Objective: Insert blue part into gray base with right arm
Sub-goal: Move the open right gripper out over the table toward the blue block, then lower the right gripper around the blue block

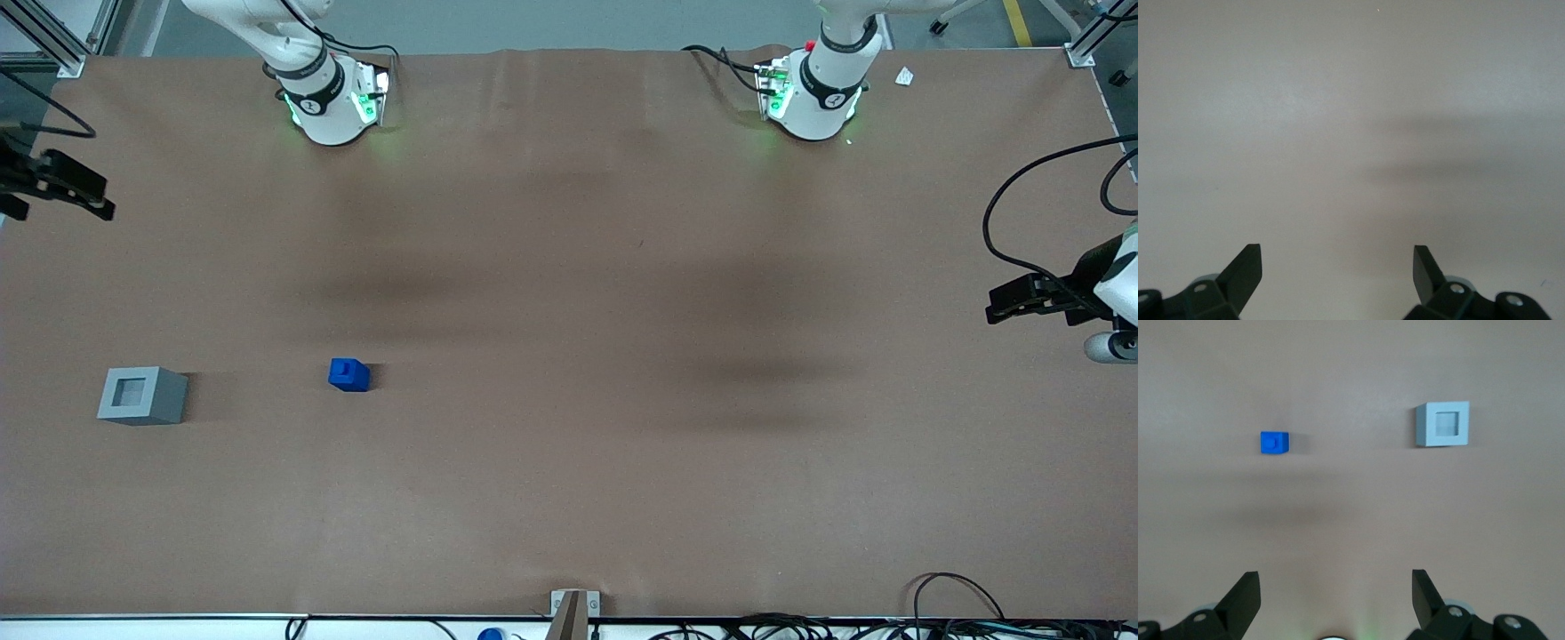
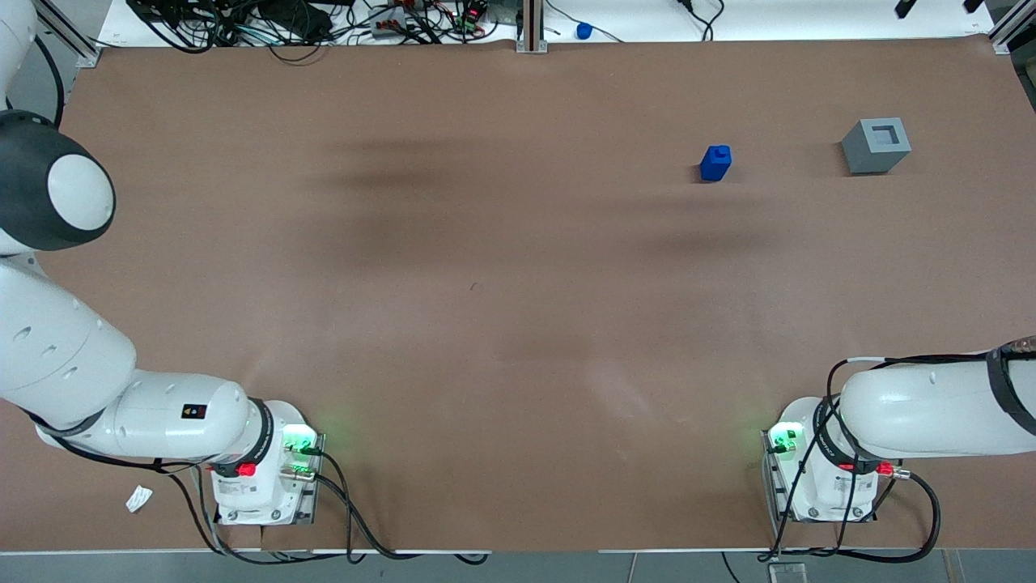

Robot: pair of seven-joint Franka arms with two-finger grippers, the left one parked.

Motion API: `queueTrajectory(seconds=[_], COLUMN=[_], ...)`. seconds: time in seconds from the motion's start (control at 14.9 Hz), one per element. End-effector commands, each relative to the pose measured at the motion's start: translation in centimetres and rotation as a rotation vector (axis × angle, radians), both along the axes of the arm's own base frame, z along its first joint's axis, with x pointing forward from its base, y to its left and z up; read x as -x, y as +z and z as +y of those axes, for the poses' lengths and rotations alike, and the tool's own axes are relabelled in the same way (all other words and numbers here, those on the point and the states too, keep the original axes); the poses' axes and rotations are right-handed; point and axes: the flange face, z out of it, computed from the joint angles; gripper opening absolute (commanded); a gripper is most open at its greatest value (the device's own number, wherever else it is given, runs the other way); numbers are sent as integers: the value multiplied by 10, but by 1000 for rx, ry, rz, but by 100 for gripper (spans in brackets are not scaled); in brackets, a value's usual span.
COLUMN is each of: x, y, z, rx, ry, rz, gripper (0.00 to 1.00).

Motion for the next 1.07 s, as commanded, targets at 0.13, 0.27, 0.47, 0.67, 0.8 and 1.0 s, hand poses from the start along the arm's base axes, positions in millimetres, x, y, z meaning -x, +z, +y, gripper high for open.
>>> queueTrajectory(seconds=[0.13,0.27,0.47,0.67,0.8,1.0], x=[-56,-72,-87,-92,-93,-75], y=[-99,-153,-233,-285,-311,-346], z=[26,29,35,52,94,131], rx=[-97,-106,-202,-244,-231,-205], ry=[-24,-97,-191,-272,-269,-234], rz=[-24,-77,-104,-26,-18,-85], gripper=[100,100,100,100,100,100])
